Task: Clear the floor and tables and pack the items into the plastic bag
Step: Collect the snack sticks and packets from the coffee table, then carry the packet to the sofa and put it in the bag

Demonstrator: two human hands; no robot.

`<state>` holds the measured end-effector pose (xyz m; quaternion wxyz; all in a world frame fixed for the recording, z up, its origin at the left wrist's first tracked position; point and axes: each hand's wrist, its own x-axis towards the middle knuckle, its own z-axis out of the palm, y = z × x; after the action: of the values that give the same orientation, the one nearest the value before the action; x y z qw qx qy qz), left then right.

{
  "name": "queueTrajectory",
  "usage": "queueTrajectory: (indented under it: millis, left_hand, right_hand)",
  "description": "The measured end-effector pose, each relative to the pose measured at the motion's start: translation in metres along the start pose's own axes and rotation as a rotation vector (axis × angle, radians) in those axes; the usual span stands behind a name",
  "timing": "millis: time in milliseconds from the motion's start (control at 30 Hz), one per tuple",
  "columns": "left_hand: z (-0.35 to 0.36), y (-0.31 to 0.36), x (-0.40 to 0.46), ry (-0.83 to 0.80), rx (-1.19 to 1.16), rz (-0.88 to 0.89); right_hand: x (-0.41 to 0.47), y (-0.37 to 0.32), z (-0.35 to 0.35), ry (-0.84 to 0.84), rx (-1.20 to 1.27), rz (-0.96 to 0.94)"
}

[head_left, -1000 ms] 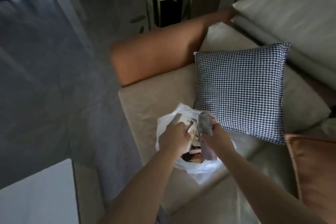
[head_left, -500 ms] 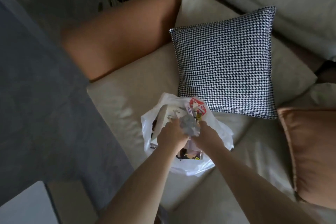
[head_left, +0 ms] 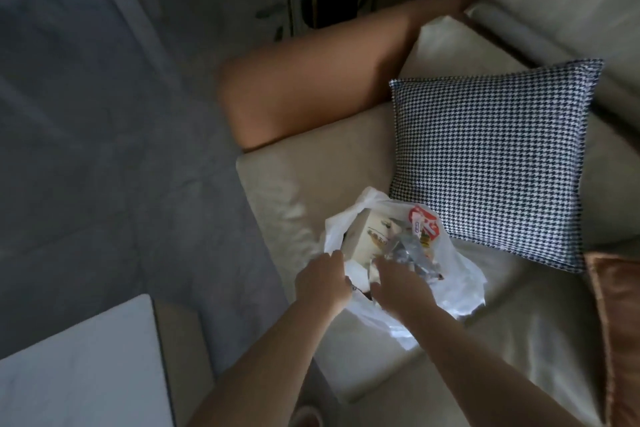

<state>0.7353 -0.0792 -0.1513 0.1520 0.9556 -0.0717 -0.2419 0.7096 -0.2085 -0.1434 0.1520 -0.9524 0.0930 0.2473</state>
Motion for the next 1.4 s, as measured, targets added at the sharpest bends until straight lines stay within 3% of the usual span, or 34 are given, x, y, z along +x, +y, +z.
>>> queueTrajectory:
  millis: [200, 367, 567, 700, 1167, 1400]
  left_hand:
    - [-0.015, -0.056, -0.055, -0.032, 0.014, -0.250]
    - [-0.005, -0.108, -0.112, 0.024, -0.123, -0.403]
    - [0.023, -0.169, -0.181, 0.003, -0.229, -0.637]
    - [0.044, -0.208, -0.234, -0.033, -0.176, -0.732]
    - [0.115, -0.370, -0.403, 0.027, -0.494, -1.199]
    - [0.155, -0.439, -0.451, 0.055, -0.653, -1.360]
  right_hand:
    - [-0.020, -0.058, 0.023, -0.108, -0.122, -0.223]
    - [-0.046, -0.109, 0.055, -0.130, -0.138, -0.452]
    - [-0.074, -0.159, 0.099, -0.190, -0.529, -0.692]
    - [-0.097, -0.196, 0.138, -0.193, -0.595, -0.844]
    - [-0.206, -0.352, 0.281, -0.381, -0.763, -1.194]
    - [-0.233, -0.402, 0.351, -0.452, -0.858, -1.268]
